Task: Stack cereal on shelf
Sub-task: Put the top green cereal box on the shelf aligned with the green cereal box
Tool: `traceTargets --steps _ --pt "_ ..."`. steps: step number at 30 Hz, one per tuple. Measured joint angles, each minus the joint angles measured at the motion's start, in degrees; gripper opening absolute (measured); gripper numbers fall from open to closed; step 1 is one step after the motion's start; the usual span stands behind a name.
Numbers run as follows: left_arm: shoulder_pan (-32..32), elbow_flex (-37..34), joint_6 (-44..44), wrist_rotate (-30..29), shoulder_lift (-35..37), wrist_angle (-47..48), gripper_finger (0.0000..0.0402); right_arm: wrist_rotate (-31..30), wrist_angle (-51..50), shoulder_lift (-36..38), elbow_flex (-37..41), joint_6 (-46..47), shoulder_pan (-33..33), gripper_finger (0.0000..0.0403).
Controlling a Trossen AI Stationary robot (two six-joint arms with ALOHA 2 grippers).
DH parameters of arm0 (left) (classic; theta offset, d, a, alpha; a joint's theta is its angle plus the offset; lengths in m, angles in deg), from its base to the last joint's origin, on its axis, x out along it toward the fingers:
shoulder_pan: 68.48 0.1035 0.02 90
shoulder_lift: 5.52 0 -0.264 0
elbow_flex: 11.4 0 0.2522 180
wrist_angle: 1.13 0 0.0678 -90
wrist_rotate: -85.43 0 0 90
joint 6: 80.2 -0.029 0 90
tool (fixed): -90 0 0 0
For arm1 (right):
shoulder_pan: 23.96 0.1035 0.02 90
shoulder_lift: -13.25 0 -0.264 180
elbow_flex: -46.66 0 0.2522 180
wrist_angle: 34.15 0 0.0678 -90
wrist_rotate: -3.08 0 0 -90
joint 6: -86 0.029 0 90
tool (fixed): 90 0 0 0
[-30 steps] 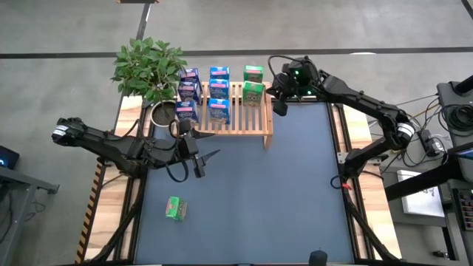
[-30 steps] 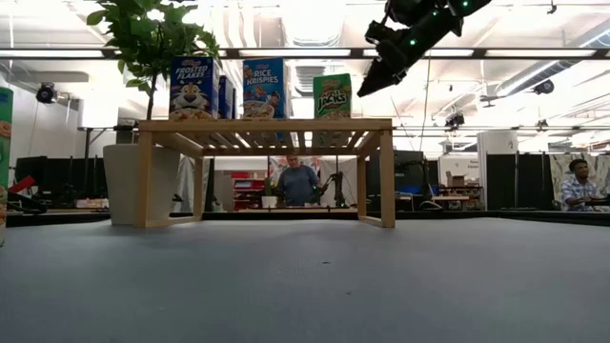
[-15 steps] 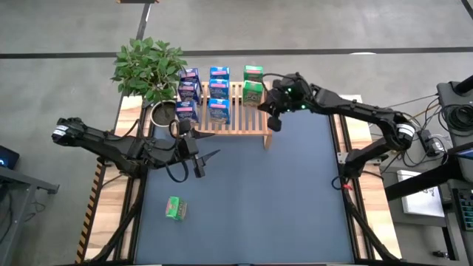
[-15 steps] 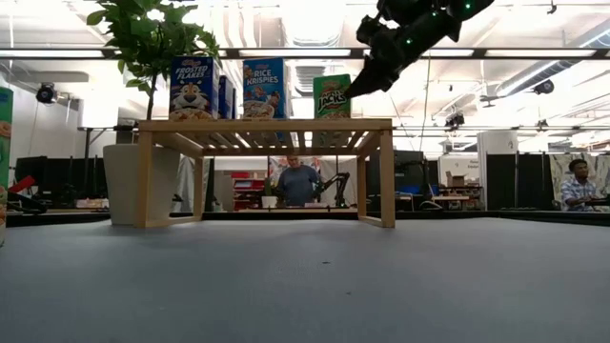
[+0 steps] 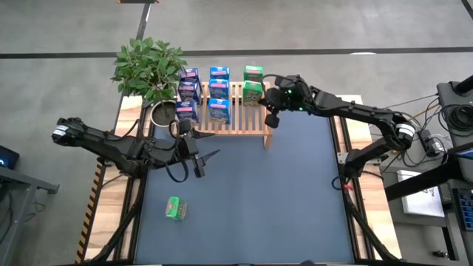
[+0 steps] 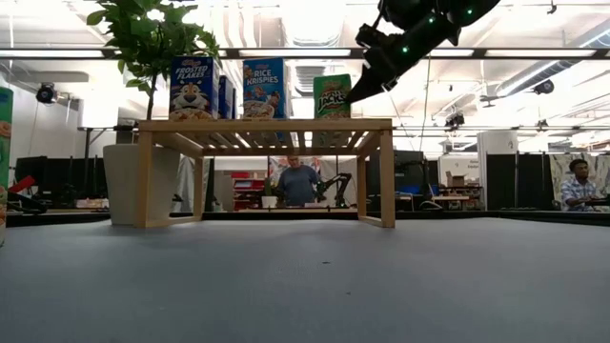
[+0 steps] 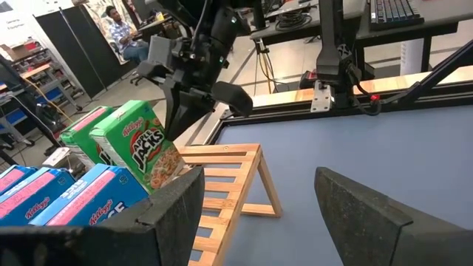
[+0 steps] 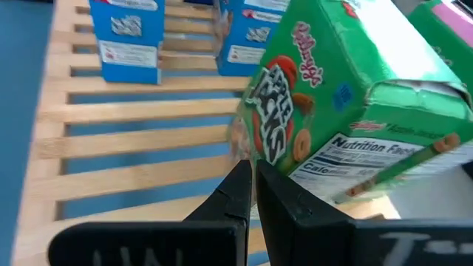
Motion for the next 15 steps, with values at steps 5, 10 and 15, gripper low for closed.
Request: traceTargets --steps 5,10,15 --pt "0.01 0.00 0.00 0.00 0.00 0.00 0.0240 -2.79 -0.08 0.00 0.06 -1.05 -0.04 0.0013" --pt "0.02 0.00 0.00 0.00 0.00 0.00 0.0240 -2.40 -0.15 -0.02 0.04 -1.17 0.00 0.0013" --pt "0.02 0.00 0.00 0.00 0.00 0.00 0.0240 0.80 -0.59 -0.02 0.05 0.25 0.02 0.0013"
